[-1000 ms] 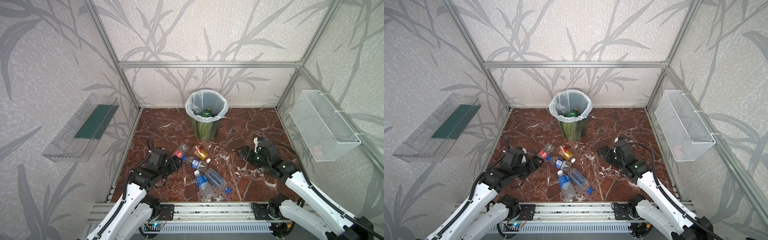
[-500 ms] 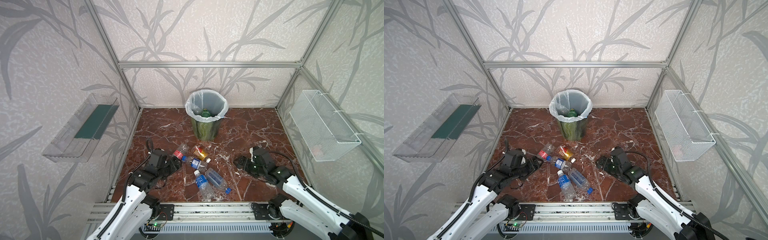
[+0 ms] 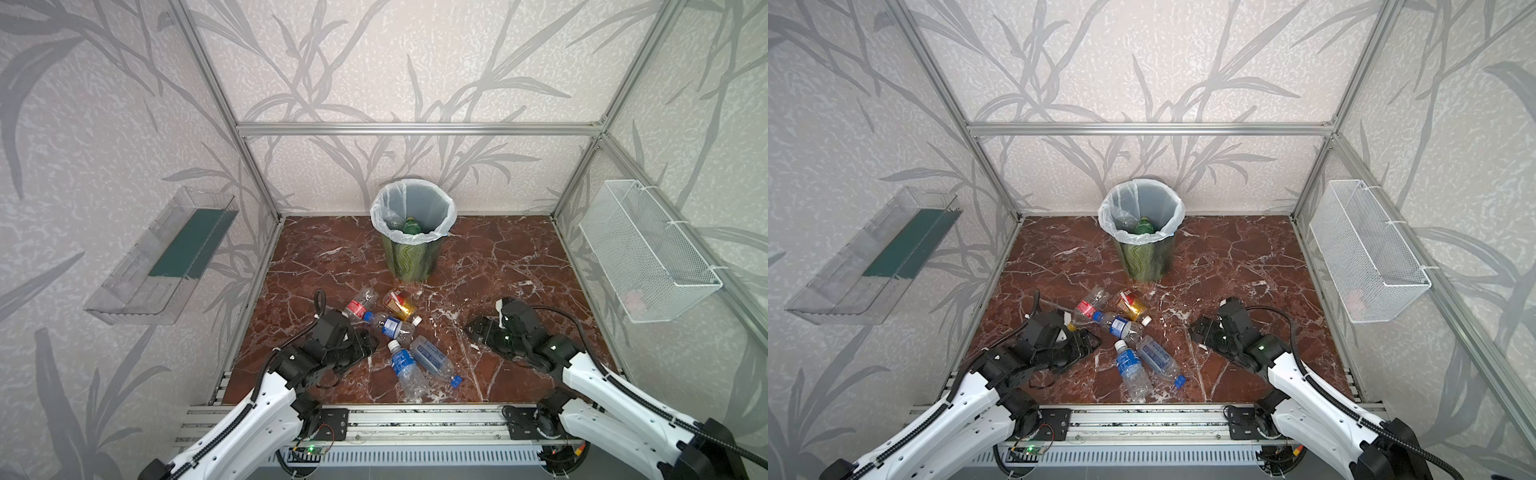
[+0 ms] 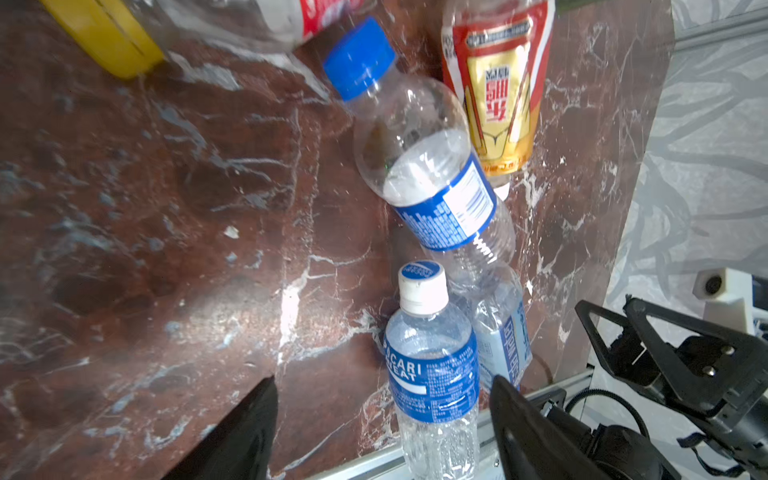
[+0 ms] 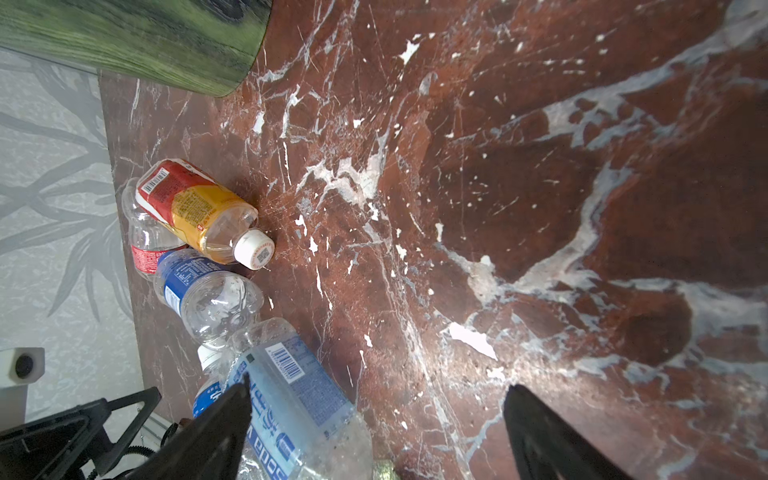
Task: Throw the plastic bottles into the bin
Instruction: 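Lower the left gripper onto the white-capped blue-label bottle and grasp it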
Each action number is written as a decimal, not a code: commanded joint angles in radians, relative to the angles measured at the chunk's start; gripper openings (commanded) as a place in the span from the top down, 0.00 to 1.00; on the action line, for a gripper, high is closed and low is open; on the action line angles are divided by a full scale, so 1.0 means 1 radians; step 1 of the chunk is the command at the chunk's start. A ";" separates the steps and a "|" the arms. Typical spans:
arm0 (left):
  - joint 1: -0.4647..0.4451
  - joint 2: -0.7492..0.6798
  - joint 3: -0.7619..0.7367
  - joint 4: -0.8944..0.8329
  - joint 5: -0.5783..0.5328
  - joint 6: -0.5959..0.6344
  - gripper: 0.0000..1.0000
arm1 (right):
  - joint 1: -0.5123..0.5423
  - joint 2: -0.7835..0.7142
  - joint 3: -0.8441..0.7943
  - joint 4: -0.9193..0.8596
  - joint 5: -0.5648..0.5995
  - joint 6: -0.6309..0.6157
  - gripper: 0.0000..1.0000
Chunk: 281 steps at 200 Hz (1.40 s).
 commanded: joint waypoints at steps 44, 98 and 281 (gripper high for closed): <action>-0.209 0.034 -0.020 0.090 -0.120 -0.185 0.21 | 0.004 -0.003 -0.005 0.017 0.019 0.004 0.05; -0.400 0.163 -0.012 0.220 -0.207 -0.285 0.20 | 0.004 -0.014 -0.012 0.018 0.035 0.007 0.05; -0.513 0.426 0.040 0.177 -0.318 -0.355 0.38 | 0.004 -0.013 -0.027 0.027 0.047 0.009 0.06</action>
